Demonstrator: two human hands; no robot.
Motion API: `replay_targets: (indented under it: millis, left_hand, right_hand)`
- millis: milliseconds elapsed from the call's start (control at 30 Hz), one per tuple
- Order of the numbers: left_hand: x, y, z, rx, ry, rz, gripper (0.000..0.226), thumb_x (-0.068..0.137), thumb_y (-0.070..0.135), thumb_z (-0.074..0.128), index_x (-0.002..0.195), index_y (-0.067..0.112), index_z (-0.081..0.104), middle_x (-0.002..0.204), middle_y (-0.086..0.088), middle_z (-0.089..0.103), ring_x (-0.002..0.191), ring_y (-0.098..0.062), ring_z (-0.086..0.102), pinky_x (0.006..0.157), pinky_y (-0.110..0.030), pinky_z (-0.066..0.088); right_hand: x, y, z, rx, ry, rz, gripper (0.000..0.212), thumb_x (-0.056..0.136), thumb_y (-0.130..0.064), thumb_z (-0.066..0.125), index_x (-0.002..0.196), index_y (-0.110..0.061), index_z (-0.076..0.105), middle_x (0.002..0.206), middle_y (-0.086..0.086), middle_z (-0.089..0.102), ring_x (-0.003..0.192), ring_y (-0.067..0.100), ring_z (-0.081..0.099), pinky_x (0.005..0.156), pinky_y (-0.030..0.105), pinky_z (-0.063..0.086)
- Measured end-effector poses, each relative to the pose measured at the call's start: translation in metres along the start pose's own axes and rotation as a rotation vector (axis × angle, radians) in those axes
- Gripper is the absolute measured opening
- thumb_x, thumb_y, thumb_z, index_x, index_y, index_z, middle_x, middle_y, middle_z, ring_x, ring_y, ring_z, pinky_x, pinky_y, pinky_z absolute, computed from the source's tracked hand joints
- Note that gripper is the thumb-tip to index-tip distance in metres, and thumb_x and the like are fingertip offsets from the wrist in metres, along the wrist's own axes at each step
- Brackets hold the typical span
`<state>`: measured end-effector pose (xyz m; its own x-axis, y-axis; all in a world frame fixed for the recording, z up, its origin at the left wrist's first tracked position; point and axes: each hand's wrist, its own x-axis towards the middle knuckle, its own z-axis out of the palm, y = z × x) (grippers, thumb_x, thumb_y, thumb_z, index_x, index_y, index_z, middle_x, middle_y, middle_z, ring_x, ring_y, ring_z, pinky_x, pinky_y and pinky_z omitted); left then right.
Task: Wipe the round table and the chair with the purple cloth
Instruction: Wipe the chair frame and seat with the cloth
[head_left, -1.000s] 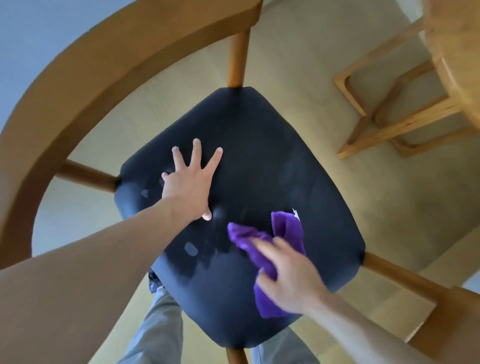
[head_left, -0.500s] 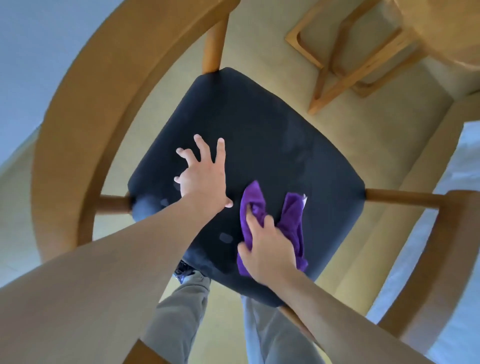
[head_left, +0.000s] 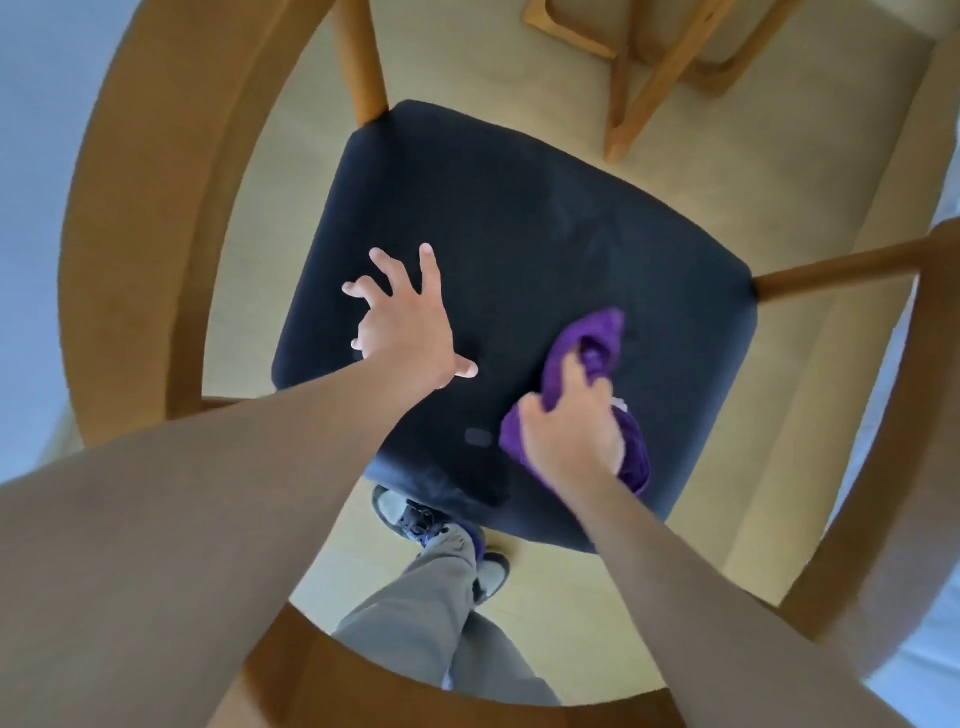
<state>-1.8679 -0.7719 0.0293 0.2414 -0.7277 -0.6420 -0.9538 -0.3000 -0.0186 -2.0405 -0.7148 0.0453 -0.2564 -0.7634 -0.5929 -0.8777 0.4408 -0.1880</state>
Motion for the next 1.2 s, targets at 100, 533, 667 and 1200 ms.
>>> replay_targets:
  millis: [100,533,667,1200]
  left_hand:
    - [-0.007,-0.001,-0.008,0.0,-0.019,0.006,0.148,0.062,0.072,0.081,0.158,0.023,-0.02,0.162,-0.026,-0.006,0.14,-0.057,0.018,0.086,-0.055,0.057]
    - [-0.005,-0.001,-0.01,0.051,-0.064,0.035,0.147,0.066,0.075,0.077,0.156,0.02,-0.025,0.162,-0.028,-0.008,0.14,-0.058,0.019,0.086,-0.052,0.057]
    - [0.0,-0.013,-0.017,0.052,-0.091,0.115,0.143,0.069,0.07,0.079,0.157,0.02,-0.022,0.163,-0.028,-0.008,0.14,-0.056,0.021,0.077,-0.043,0.048]
    - [0.01,-0.012,-0.012,0.576,-0.073,0.844,0.139,0.067,0.048,0.09,0.154,0.042,-0.018,0.161,-0.007,-0.029,0.149,-0.05,-0.014,0.109,-0.076,0.025]
  right_hand:
    - [-0.039,0.007,0.018,-0.166,-0.253,-0.244,0.068,0.098,-0.046,0.047,0.159,-0.037,0.016,0.142,0.011,0.041,0.11,0.036,0.06,0.087,0.04,0.047]
    - [-0.026,0.034,0.007,0.355,0.226,0.518,0.043,0.094,-0.036,0.051,0.133,-0.02,0.048,0.135,0.018,0.048,0.115,0.043,0.056,0.1,0.046,0.042]
    - [-0.068,-0.049,0.053,0.189,0.04,0.276,0.063,0.093,-0.04,0.052,0.152,-0.027,0.034,0.14,0.012,0.046,0.117,0.038,0.059,0.094,0.042,0.047]
    - [-0.062,-0.03,0.057,0.403,0.212,0.643,0.069,0.092,-0.038,0.053,0.154,-0.033,0.025,0.137,0.012,0.034,0.106,0.039,0.061,0.083,0.042,0.048]
